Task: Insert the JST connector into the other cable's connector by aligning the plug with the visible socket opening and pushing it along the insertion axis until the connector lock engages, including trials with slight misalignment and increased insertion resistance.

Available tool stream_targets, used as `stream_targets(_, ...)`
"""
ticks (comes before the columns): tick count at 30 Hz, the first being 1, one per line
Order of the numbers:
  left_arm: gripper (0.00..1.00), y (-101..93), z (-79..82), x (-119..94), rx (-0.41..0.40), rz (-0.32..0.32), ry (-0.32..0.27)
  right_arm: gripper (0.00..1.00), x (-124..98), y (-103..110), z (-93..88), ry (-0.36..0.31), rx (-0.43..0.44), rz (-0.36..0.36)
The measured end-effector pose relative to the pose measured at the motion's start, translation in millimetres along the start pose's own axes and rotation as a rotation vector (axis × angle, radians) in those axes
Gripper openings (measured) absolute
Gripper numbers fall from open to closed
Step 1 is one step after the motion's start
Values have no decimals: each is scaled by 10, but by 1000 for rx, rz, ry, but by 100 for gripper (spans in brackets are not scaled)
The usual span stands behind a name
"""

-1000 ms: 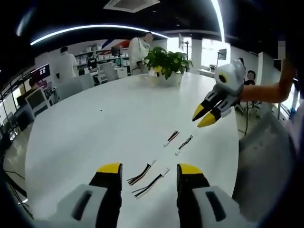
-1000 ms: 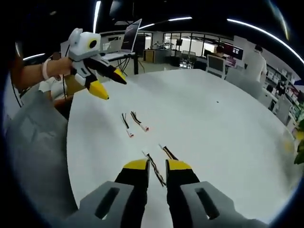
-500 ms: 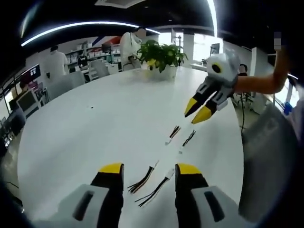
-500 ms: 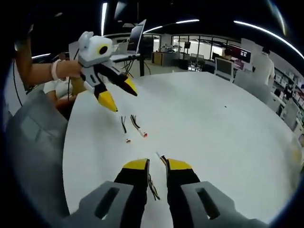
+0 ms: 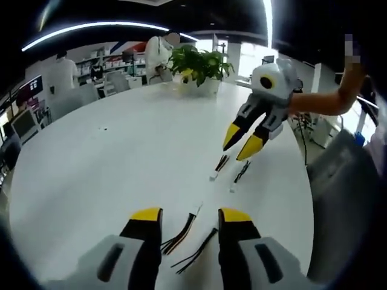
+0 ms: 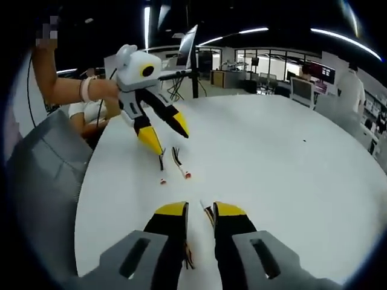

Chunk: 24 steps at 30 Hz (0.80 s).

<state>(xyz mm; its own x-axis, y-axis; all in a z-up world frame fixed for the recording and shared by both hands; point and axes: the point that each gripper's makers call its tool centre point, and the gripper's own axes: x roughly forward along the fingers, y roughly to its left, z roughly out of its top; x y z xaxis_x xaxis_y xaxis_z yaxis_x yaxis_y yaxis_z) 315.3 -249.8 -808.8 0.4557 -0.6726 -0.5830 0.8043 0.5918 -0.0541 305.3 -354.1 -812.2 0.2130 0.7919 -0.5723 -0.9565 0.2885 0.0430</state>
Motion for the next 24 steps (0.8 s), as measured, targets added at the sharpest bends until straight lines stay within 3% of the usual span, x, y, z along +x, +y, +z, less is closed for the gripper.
stream_targets(10,29,27,-101,114,-6,-57,9,16,86,-44,-94,3,-9,73)
stream_targets(15,27,-4,-69,160,-14,-85,-17,19,142,-34,-184,33,-54,102)
stream_targets(24,25,-106,-50,227,-4,-159,-46,16,223,-39,-201,6,-72,140)
